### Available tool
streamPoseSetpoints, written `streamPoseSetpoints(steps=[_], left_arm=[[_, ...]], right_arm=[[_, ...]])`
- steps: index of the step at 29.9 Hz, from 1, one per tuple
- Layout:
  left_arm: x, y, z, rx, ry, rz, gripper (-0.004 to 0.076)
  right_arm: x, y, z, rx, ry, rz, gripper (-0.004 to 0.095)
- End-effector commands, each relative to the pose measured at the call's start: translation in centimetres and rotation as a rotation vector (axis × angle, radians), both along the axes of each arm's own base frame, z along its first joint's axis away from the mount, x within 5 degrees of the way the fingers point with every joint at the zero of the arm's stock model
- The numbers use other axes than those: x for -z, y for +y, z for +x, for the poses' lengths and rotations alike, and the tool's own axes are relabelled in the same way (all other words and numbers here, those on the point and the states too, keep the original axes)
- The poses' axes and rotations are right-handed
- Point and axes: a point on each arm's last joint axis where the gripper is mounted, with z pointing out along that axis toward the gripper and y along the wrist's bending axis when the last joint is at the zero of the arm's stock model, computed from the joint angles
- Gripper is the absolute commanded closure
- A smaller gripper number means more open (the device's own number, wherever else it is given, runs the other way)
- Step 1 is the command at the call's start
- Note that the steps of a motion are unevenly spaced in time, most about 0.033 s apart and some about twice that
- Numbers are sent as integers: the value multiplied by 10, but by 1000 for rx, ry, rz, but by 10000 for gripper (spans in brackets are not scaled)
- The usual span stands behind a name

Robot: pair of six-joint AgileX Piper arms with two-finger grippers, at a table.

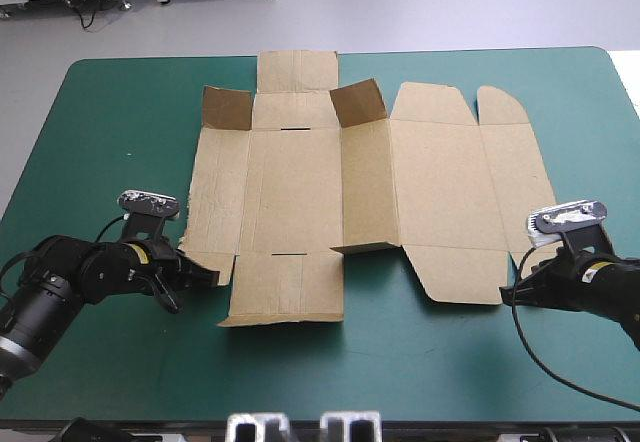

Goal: Fold the box

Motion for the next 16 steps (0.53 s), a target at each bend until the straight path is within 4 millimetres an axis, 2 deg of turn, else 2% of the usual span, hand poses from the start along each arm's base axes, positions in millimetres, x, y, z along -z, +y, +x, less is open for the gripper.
streamPoseSetpoints(steps=[1,16], left_arm=[[-11,-2,2,-4,-62,-30,734],[-11,-2,2,-3,-60,-30,734]], right_arm=[[-10,0,2,-6,-56,-3,932],[-9,0,-1,-10,-26,-3,932]])
